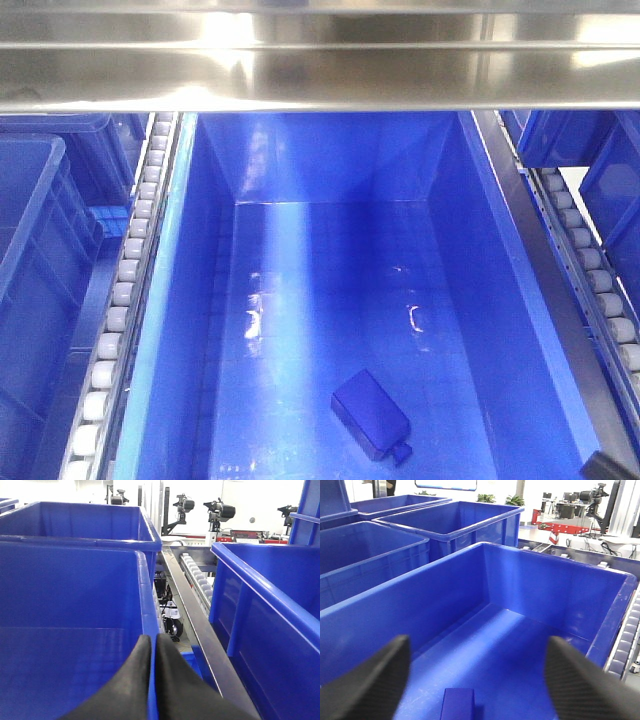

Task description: Pour parts from conveyor to right shelf

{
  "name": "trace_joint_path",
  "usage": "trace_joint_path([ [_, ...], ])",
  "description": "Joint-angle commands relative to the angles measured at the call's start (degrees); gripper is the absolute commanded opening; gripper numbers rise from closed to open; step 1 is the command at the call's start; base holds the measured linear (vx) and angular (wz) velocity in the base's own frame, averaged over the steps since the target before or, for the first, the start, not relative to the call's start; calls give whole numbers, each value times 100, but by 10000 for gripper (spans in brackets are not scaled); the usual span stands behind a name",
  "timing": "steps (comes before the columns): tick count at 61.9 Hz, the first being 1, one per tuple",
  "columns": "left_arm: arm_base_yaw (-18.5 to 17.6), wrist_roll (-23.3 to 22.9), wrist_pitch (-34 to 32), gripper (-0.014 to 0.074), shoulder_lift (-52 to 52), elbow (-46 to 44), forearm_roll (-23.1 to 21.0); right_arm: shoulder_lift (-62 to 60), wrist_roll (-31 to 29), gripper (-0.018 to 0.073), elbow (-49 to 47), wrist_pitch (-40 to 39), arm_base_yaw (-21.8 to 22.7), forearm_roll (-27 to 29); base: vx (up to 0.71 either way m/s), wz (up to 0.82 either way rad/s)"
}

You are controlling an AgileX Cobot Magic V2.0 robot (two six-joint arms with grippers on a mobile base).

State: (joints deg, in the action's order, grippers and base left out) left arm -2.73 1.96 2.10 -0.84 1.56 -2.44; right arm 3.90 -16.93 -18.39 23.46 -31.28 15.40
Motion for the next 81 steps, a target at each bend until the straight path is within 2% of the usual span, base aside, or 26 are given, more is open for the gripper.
trace_joint_path([
  [1, -45, -49, -439, -6, -71, 177, -16, 69, -7, 286, -145, -457, 32, 4, 0, 0],
  [8, -45, -49, -439, -6, -71, 177, -16, 69, -7, -4, -145, -462, 32, 23, 0, 0],
  [9, -45, -49, -439, -6, -71, 177, -16, 69, -7, -17, -145, -462, 32, 23, 0, 0],
  [52, -45, -49, -439, -6, -71, 177, -16, 69, -11, -9, -145, -347, 32, 132, 0, 0],
  [58, -45, -49, -439, -6, -71, 177, -16, 69, -155, -9, -145, -380, 79, 78, 0, 0],
  [65, -45, -49, -439, -6, -71, 177, -16, 69, -428, -9, -145, -380, 656, 71, 0, 0],
  [81, -45, -49, -439, -6, -71, 177, -16, 69, -542, -9, -145, -375, 2641, -78, 0, 0],
])
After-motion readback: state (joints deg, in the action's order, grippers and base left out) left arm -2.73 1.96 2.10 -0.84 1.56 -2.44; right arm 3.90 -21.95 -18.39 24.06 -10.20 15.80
